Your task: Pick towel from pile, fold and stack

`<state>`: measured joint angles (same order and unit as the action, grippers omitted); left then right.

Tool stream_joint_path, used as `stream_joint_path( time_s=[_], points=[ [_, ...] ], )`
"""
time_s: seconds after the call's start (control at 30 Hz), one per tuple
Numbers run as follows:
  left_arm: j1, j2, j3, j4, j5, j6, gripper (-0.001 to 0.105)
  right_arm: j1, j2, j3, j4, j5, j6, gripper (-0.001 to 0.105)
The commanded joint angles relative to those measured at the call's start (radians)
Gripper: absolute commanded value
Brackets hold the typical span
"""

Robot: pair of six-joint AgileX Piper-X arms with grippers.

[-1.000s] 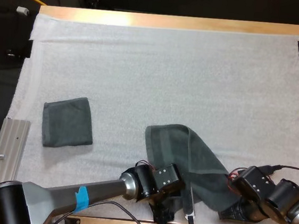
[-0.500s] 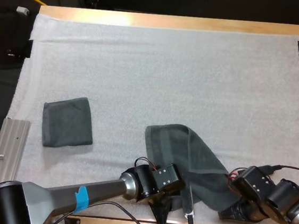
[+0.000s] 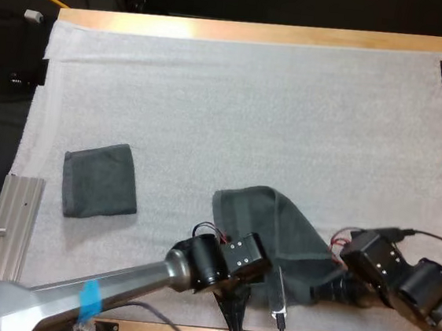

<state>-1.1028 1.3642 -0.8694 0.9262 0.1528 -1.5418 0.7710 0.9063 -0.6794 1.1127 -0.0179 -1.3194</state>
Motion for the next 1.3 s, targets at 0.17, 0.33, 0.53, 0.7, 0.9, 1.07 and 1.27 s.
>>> stream_joint_path(
  time_s=[0.17, 0.33, 0.53, 0.7, 0.9, 1.07, 1.27],
  points=[
    [0.000, -0.127, -0.101, 0.173, -0.029, -0.005, 0.000, 0.002, -0.003, -0.147, 0.008, 0.018, 0.008, 0.000],
    [0.000, -0.202, -0.177, 0.314, -0.031, -0.005, 0.000, 0.002, -0.003, -0.249, 0.082, 0.022, 0.006, 0.000],
    [0.000, -0.293, -0.264, 0.427, -0.031, -0.023, 0.000, 0.002, -0.012, -0.341, 0.211, 0.045, -0.007, 0.000],
    [0.000, -0.357, -0.353, 0.469, -0.031, -0.050, 0.000, 0.002, -0.058, -0.399, 0.272, 0.029, -0.083, 0.000],
    [0.000, -0.382, -0.438, 0.498, -0.029, -0.076, 0.000, 0.002, -0.129, -0.457, 0.280, -0.118, -0.079, 0.000],
    [0.000, -0.386, -0.463, 0.529, -0.029, -0.082, 0.000, 0.002, -0.165, -0.468, 0.286, -0.259, -0.037, 0.000],
    [0.014, -0.375, -0.441, 0.493, -0.119, -0.021, 0.000, 0.002, -0.129, -0.463, 0.299, -0.195, 0.019, 0.000]
  ],
)
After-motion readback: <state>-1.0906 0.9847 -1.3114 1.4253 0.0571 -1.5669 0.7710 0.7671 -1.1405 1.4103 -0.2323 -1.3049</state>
